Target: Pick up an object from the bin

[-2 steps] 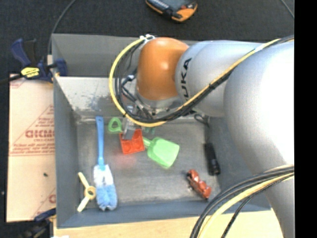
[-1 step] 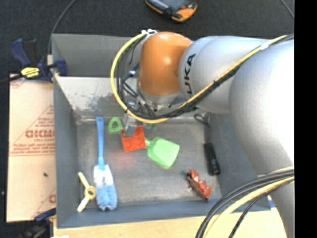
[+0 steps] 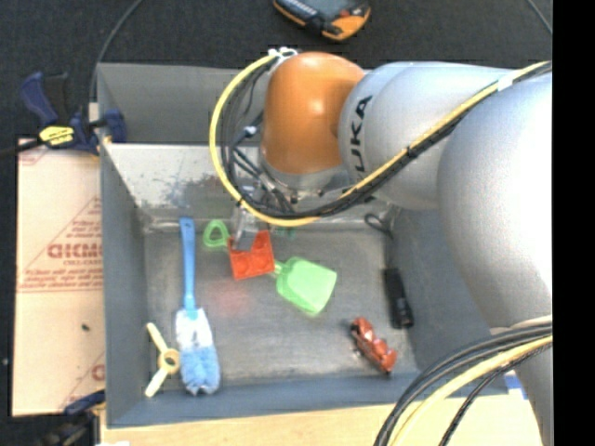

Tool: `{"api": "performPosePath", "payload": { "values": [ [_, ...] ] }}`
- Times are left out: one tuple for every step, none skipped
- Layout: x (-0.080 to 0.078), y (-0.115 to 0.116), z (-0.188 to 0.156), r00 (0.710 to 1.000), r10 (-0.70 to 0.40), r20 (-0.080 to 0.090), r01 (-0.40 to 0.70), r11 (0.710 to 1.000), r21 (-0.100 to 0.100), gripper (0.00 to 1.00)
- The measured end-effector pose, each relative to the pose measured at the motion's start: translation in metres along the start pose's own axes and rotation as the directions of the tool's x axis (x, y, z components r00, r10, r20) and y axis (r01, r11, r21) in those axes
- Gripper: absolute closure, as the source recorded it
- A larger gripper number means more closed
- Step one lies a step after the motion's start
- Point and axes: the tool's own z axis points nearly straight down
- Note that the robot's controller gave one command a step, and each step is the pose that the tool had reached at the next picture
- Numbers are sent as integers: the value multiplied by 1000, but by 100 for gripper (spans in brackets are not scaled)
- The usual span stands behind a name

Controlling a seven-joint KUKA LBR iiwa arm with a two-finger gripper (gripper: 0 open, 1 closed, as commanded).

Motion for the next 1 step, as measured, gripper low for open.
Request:
{"api": "performPosePath", "payload": {
  "values": [
    [0, 0, -5, 1000, 1, 1, -1, 1000, -1, 100]
  ]
}}
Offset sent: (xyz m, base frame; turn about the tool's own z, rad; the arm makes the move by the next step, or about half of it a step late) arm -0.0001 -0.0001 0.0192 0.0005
